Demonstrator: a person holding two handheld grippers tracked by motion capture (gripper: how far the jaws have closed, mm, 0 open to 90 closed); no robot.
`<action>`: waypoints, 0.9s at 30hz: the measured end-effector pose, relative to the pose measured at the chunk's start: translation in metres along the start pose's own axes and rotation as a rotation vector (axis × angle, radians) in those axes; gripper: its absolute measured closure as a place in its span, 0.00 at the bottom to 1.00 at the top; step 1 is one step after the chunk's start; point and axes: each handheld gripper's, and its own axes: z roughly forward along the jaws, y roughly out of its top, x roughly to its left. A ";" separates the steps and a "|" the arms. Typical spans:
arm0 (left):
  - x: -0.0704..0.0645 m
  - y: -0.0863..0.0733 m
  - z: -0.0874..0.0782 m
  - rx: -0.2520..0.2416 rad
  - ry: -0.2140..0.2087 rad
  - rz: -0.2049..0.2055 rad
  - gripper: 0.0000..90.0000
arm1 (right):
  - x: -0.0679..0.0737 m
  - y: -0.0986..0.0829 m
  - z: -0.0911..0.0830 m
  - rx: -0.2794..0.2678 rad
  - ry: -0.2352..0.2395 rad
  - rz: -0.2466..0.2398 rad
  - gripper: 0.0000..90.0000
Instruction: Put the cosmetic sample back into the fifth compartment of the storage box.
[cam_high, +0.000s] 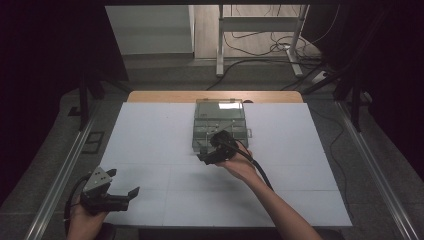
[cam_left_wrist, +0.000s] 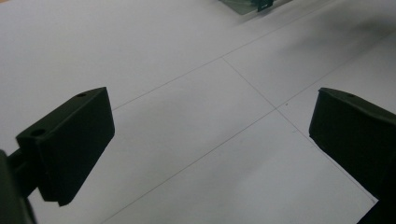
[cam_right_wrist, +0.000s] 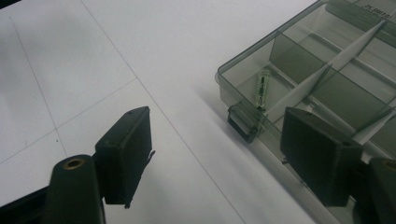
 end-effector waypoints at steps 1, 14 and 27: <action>0.000 0.000 0.000 -0.001 0.000 0.000 0.01 | 0.000 0.000 0.000 0.001 0.001 -0.001 0.27; 0.000 0.000 0.000 -0.002 -0.005 -0.001 0.01 | 0.001 -0.007 -0.011 0.038 -0.014 0.013 0.15; -0.001 0.000 0.000 0.000 -0.006 0.014 0.01 | 0.009 -0.016 -0.029 0.025 -0.017 -0.011 0.11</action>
